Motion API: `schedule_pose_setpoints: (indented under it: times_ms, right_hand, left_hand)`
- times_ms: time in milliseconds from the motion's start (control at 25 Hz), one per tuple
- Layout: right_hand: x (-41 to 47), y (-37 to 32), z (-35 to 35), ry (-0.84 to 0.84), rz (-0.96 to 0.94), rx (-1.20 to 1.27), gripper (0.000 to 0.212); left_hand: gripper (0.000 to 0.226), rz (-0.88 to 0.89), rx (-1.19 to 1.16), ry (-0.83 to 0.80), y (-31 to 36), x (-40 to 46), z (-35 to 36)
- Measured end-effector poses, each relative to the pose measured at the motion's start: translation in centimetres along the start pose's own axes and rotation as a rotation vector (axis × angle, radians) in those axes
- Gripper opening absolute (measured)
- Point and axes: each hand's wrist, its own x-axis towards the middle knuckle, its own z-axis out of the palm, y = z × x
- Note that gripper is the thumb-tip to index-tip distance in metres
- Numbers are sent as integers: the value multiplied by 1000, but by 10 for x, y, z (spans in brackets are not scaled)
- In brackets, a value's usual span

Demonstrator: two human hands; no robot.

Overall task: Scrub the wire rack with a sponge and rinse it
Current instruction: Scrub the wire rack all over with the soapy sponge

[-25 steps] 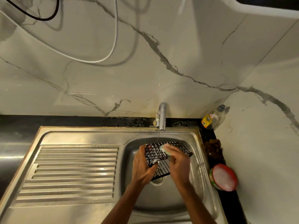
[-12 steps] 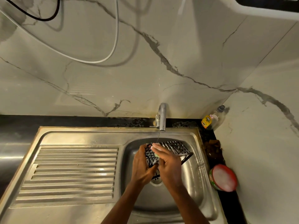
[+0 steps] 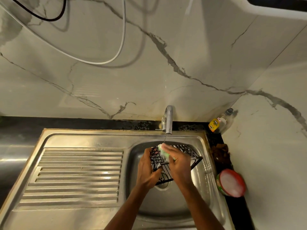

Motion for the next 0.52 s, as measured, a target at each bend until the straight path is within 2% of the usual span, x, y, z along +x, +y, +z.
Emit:
schedule_pose_setpoints:
  times_ms: [80, 160, 360, 440, 520]
  right_hand:
    - [14, 27, -9, 73, 158, -67, 48]
    - [15, 23, -6, 132, 260, -90, 49]
    - [-8, -21, 13, -1, -53, -46, 46]
    - [7, 4, 4, 48, 22, -60, 44]
    - [19, 24, -6, 102, 190, -87, 48]
  left_hand:
    - [58, 8, 21, -25, 1, -5, -1]
    - [59, 36, 39, -45, 2, -10, 1]
    - [57, 25, -32, 18, 6, 3, 1]
    - [54, 16, 1, -16, 5, 5, -2]
    - [56, 26, 31, -47, -2, 4, 0]
